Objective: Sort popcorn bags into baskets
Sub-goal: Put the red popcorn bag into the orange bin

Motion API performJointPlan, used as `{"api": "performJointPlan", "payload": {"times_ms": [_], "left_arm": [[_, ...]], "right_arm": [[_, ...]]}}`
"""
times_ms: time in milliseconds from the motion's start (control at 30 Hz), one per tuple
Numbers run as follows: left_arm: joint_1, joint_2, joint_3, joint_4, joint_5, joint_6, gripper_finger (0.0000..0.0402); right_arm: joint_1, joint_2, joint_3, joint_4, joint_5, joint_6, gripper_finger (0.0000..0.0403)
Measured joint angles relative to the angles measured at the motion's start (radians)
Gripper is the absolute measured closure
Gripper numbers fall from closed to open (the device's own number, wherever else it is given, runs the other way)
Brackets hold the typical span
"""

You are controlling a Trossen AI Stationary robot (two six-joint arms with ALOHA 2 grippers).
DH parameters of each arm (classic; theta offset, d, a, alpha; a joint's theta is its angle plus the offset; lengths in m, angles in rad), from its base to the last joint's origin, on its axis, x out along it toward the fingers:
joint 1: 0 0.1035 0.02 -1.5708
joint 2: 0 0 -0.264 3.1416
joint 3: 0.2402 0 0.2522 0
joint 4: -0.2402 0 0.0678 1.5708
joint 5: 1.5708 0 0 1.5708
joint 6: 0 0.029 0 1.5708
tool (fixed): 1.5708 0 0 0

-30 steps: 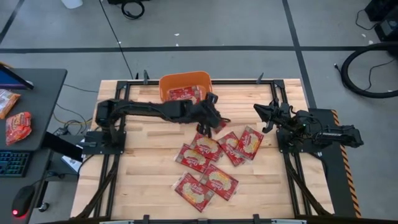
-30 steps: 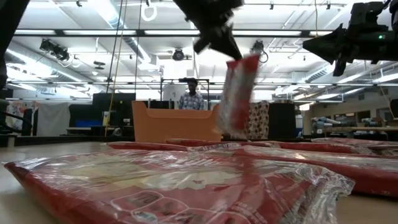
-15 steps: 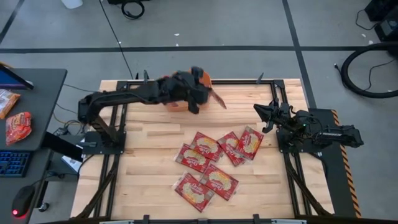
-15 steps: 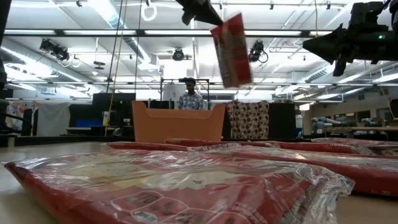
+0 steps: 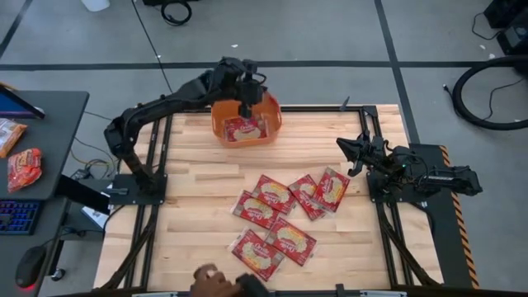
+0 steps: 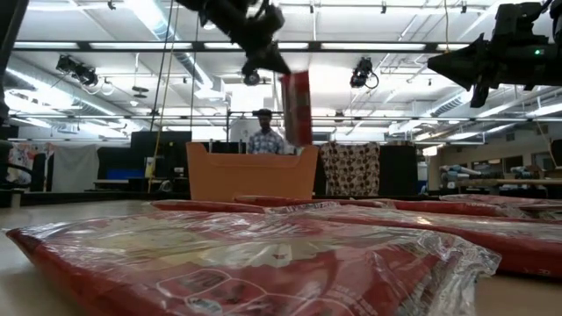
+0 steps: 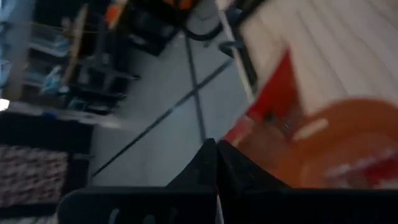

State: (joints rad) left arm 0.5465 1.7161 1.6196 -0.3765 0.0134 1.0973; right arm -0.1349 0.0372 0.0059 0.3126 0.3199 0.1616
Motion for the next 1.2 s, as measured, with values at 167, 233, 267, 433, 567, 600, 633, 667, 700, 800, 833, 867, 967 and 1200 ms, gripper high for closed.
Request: {"api": "performJointPlan", "payload": {"times_ms": [167, 233, 267, 433, 567, 600, 633, 667, 700, 800, 833, 867, 967, 1200], "left_arm": [[0.071, 0.060, 0.000, -0.096, 0.062, 0.025, 0.0400], [0.090, 0.081, 0.000, -0.150, 0.065, 0.058, 0.0400], [0.097, 0.088, 0.000, -0.174, 0.064, 0.075, 0.0400], [0.097, 0.090, -0.002, -0.203, 0.059, 0.100, 0.0401], [0.088, 0.088, -0.001, -0.322, 0.038, 0.233, 0.0401], [0.088, 0.091, -0.003, -0.354, 0.032, 0.259, 0.0401], [0.089, 0.095, -0.009, -0.375, 0.022, 0.275, 0.0401], [0.090, 0.098, -0.016, -0.394, 0.004, 0.277, 0.0401], [0.092, 0.101, -0.028, -0.409, -0.021, 0.275, 0.0401], [0.093, 0.104, -0.075, -0.418, -0.085, 0.272, 0.0401], [0.096, 0.103, -0.091, -0.419, -0.100, 0.276, 0.0400], [0.097, 0.103, -0.107, -0.418, -0.118, 0.276, 0.0399], [0.097, 0.104, -0.146, -0.424, -0.158, 0.275, 0.0393], [0.098, 0.104, -0.180, -0.435, -0.265, 0.234, 0.0350]], "right_arm": [[0.000, 0.000, 0.000, 0.000, 0.000, 0.000, 0.0364], [0.000, 0.000, 0.000, 0.000, 0.000, 0.000, 0.0364], [0.000, 0.000, 0.000, 0.000, 0.000, 0.000, 0.0364], [0.000, 0.000, 0.000, 0.000, 0.000, 0.000, 0.0364], [0.000, 0.000, 0.000, 0.000, 0.000, 0.000, 0.0364], [0.000, 0.000, 0.000, 0.000, 0.000, 0.000, 0.0364], [0.000, 0.000, 0.000, 0.000, 0.000, 0.000, 0.0364], [0.000, 0.000, 0.000, 0.000, 0.000, 0.000, 0.0364], [0.000, 0.000, 0.000, 0.000, 0.000, 0.000, 0.0364], [0.000, 0.000, 0.000, 0.000, 0.000, 0.000, 0.0364], [0.000, 0.000, 0.000, 0.000, 0.000, 0.000, 0.0364], [0.000, 0.000, 0.000, 0.000, 0.000, 0.000, 0.0364], [0.000, 0.000, 0.000, 0.000, 0.000, 0.000, 0.0364], [0.000, 0.000, 0.000, 0.000, 0.000, 0.000, 0.0364]]}}
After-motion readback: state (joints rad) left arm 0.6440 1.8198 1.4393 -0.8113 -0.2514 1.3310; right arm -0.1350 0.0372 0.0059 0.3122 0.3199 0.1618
